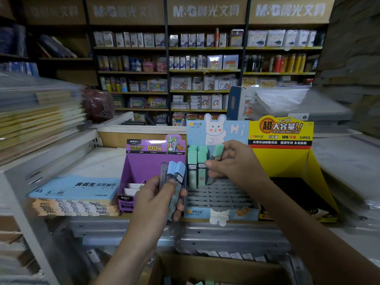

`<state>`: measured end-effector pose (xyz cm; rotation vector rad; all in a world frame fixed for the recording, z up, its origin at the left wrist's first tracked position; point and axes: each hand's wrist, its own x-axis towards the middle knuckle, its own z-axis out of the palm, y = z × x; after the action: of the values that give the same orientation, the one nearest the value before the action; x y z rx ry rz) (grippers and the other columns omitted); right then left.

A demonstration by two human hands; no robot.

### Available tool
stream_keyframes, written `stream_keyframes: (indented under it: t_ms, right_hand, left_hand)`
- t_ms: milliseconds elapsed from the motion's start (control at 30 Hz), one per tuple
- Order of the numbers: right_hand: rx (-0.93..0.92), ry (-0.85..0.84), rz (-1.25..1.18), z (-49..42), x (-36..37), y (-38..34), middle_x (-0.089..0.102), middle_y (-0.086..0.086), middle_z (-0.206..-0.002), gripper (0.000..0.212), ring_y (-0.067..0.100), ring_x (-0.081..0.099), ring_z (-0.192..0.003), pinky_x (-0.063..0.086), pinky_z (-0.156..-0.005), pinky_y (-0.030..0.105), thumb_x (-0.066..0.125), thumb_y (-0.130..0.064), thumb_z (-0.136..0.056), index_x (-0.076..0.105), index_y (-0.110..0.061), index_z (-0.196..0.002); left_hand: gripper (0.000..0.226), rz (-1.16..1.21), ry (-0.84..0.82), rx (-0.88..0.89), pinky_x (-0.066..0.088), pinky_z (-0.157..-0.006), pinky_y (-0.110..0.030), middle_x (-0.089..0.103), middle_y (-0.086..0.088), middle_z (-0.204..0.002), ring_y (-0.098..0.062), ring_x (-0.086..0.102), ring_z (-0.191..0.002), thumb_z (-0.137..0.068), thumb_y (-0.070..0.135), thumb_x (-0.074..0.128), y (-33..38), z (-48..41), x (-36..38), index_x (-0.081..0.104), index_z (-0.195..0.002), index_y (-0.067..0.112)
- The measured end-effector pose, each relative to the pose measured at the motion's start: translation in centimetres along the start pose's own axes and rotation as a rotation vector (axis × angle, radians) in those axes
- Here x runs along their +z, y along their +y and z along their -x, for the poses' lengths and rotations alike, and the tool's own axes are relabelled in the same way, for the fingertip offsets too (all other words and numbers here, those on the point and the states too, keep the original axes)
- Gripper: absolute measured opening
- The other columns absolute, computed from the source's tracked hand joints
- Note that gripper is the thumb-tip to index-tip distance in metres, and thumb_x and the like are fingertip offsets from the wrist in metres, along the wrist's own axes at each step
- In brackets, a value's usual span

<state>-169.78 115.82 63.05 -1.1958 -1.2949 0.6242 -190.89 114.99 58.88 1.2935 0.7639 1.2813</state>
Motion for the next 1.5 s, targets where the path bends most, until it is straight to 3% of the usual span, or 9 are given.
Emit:
stream_keyframes:
  t_ms: [133,200,300,400,667,867,1067,1300,1500]
  right_hand:
    - [0.078,-0.007,-0.086,0.1,-0.4,-0.4,0.065,0.038,-0.094,0.022,0.04,0.075,-0.08,0.063,-0.073,0.047,0.071,0.008,-0.086,0.059,0.009,-0.104]
    - [0.058,0.02,-0.08,0.2,-0.3,-0.5,0.059,0.043,-0.089,0.021,0.046,0.072,-0.08,0.063,-0.067,0.049,0.069,0.006,-0.088,0.058,0.012,-0.105]
    - [-0.011,0.041,0.007,0.4,-0.1,-0.3,0.07,0.02,-0.077,0.015,0.023,0.073,-0.063,0.055,-0.044,0.029,0.076,-0.003,-0.085,0.067,0.001,-0.096]
    - [-0.04,0.085,0.092,0.4,0.0,0.3,0.071,0.019,-0.08,0.016,0.011,0.065,-0.053,0.051,-0.045,0.022,0.08,-0.006,-0.082,0.07,0.0,-0.094]
    - [-0.079,0.079,0.109,0.3,0.6,0.6,0.073,0.018,-0.077,0.016,0.019,0.072,-0.064,0.061,-0.06,0.027,0.08,-0.001,-0.08,0.073,0.003,-0.094]
    - [-0.184,0.087,0.413,0.4,0.9,0.8,0.07,-0.002,-0.066,0.022,0.011,0.069,-0.059,0.058,-0.059,0.026,0.081,-0.013,-0.083,0.067,-0.03,-0.084]
    - [-0.173,0.085,0.566,0.8,1.8,1.2,0.071,-0.005,-0.07,0.019,0.01,0.069,-0.064,0.06,-0.076,0.043,0.081,-0.018,-0.082,0.07,-0.01,-0.096]
    - [-0.142,0.101,0.526,1.1,1.9,1.4,0.069,-0.005,-0.068,0.016,0.012,0.069,-0.065,0.061,-0.072,0.041,0.081,-0.016,-0.083,0.07,-0.009,-0.092]
    - [-0.227,0.204,0.488,2.8,1.5,0.8,0.066,-0.004,-0.061,0.011,0.005,0.062,-0.057,0.052,-0.052,0.022,0.077,-0.024,-0.087,0.069,-0.02,-0.08]
  left_hand:
    - [0.021,0.0,-0.001,-0.002,0.039,-0.041,-0.027,0.069,-0.01,-0.075,-0.019,0.051,-0.052,-0.105,0.016,0.051,0.0,0.0,0.1,0.059,-0.086,0.008]
    - [0.022,-0.01,0.0,-0.002,0.039,-0.042,-0.028,0.069,-0.01,-0.075,-0.019,0.052,-0.053,-0.105,0.017,0.051,0.0,0.0,0.1,0.06,-0.086,0.009]
    - [0.021,-0.015,-0.006,0.0,0.041,-0.043,-0.026,0.07,-0.008,-0.077,-0.017,0.054,-0.054,-0.105,0.018,0.051,0.0,0.0,0.1,0.059,-0.09,0.006]
    - [0.02,-0.015,-0.014,-0.006,0.042,-0.044,-0.026,0.07,-0.007,-0.079,-0.016,0.055,-0.055,-0.106,0.02,0.051,-0.1,0.1,0.1,0.058,-0.094,0.005]
    - [0.02,-0.017,-0.011,-0.011,0.043,-0.045,-0.024,0.071,-0.008,-0.079,-0.016,0.056,-0.055,-0.105,0.021,0.052,-0.2,0.0,0.0,0.059,-0.096,0.006]
    - [0.019,-0.009,-0.011,-0.017,0.043,-0.044,-0.024,0.072,-0.007,-0.079,-0.015,0.057,-0.055,-0.105,0.021,0.052,-0.3,0.1,0.2,0.06,-0.095,0.006]
    - [0.019,0.01,-0.002,-0.028,0.043,-0.043,-0.024,0.072,-0.008,-0.081,-0.016,0.058,-0.056,-0.105,0.022,0.053,-0.4,0.1,0.3,0.062,-0.098,0.007]
    - [0.02,0.025,-0.012,-0.024,0.042,-0.042,-0.024,0.073,-0.011,-0.085,-0.016,0.057,-0.054,-0.104,0.022,0.054,-0.5,0.3,0.6,0.062,-0.101,0.004]
    - [0.026,0.121,-0.039,-0.036,0.041,-0.042,-0.025,0.074,-0.014,-0.086,-0.017,0.055,-0.053,-0.1,0.026,0.06,-0.3,0.3,0.7,0.065,-0.105,0.002]
